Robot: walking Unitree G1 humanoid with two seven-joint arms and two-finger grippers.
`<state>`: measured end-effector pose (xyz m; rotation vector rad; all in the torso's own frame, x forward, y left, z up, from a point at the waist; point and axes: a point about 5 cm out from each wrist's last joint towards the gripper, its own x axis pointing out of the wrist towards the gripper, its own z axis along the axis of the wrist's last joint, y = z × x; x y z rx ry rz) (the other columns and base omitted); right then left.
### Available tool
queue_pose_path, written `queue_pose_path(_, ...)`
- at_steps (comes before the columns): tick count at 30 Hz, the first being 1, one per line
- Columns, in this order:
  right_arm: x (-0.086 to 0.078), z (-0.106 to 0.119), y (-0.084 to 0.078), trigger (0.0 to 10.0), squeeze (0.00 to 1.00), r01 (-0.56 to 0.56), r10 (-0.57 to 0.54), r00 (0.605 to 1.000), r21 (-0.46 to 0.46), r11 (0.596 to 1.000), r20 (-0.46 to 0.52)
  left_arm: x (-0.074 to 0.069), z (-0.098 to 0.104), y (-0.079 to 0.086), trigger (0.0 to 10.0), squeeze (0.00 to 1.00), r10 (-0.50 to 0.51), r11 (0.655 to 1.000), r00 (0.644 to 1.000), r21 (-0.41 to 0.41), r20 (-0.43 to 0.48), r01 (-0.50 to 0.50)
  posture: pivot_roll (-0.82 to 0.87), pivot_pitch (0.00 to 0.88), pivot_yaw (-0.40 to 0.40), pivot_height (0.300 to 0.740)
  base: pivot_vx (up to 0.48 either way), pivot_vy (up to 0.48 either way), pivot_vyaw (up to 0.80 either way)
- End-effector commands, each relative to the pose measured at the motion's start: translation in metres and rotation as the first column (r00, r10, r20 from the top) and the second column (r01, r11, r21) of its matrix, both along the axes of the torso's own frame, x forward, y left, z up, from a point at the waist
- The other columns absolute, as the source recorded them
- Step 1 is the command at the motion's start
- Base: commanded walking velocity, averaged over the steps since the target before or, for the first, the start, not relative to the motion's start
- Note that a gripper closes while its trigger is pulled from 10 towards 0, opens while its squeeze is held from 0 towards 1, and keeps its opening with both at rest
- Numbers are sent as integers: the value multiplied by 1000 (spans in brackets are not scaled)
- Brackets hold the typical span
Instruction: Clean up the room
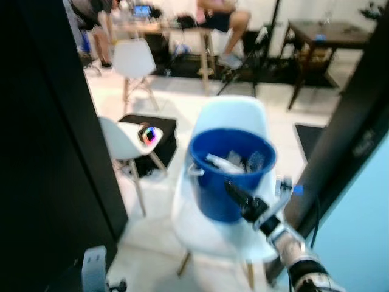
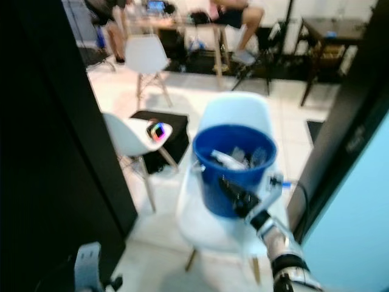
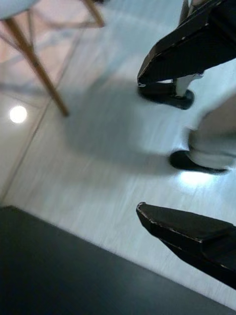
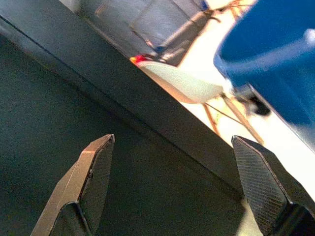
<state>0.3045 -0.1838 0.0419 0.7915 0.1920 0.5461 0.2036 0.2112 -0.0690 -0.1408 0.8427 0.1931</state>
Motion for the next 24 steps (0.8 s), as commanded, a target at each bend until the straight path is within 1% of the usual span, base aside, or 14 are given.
queue_pose_path(1, -13, -28, 6, 10000, 0, 16, -36, 984, -114, 993, -175, -8, -4, 1, 10000, 0, -13, 1000, 999, 13, -33, 13, 91, 0, -23, 740, -349, 0, -788)
queue_pose_path(4, -20, -39, 3, 10000, 0, 30, -77, 965, -187, 982, -251, -8, -5, 0, 10000, 0, -21, 1000, 999, 17, -37, 22, 90, 0, -23, 740, -349, 0, -788)
queue_pose_path(5, -32, -57, -5, 10000, 0, 51, -176, 916, -332, 942, -360, -10, -6, -1, 10000, 0, -45, 998, 998, 32, -46, 46, 91, 0, -24, 740, 0, 0, -788)
queue_pose_path(6, -32, -57, -5, 10000, 0, 51, -176, 916, -332, 942, -360, -10, -6, -1, 10000, 0, -45, 998, 998, 32, -46, 46, 91, 0, -24, 740, 0, 0, -788)
queue_pose_path(7, -65, -87, -27, 10000, 0, 79, -385, 766, -519, 851, -515, -18, -11, -3, 10000, 0, -101, 992, 991, 68, -92, 107, 90, 0, -27, 740, 0, 0, -775)
queue_pose_path(8, -77, -95, -34, 10000, 0, 73, -449, 708, -576, 814, -545, -22, -12, -4, 10000, 0, -120, 989, 987, 79, -109, 129, 90, 0, -27, 740, 0, 0, -775)
queue_pose_path(9, -77, -95, -34, 10000, 0, 73, -449, 708, -576, 814, -545, -22, -12, -4, 10000, 0, -120, 989, 987, 79, -109, 129, 90, 0, -27, 740, 0, 0, -775)
queue_pose_path(11, -94, -105, -42, 10000, 0, 91, -517, 629, -606, 791, -581, -29, -16, -5, 10000, 0, -137, 985, 980, 88, -143, 150, 86, 0, -28, 740, 0, 0, -775)
queue_pose_path(12, -94, -105, -42, 10000, 0, 91, -517, 629, -606, 791, -581, -29, -16, -5, 10000, 0, -137, 985, 980, 88, -143, 150, 86, 0, -28, 740, 0, 0, -775)
queue_pose_path(14, -103, -110, -44, 10000, 0, 88, -541, 592, -619, 780, -597, -34, -18, -5, 10000, 0, -147, 982, 975, 93, -164, 164, 87, 0, -33, 740, 0, 0, -775)
queue_pose_path(15, -118, -118, -46, 10000, 0, 42, -559, 553, -650, 759, -617, -41, -22, -5, 10000, 0, -154, 980, 970, 96, -189, 174, 90, 0, -38, 740, 0, 0, -775)
queue_pose_path(16, -118, -118, -46, 10000, 0, 42, -559, 553, -650, 759, -617, -41, -22, -5, 10000, 0, -154, 980, 970, 96, -189, 174, 90, 0, -38, 740, 0, 0, -775)
queue_pose_path(17, -129, -123, -47, 10000, 0, -6, -566, 533, -672, 741, -629, -45, -23, -5, 10000, 0, -162, 978, 966, 98, -203, 184, 94, 0, -44, 740, 0, 0, -775)
queue_pose_path(24, -155, -135, -42, 10000, 0, -163, -537, 523, -695, 700, -662, -66, -31, -5, 10000, 0, -196, 967, 941, 103, -276, 232, 86, 0, -49, 740, 0, 0, -775)
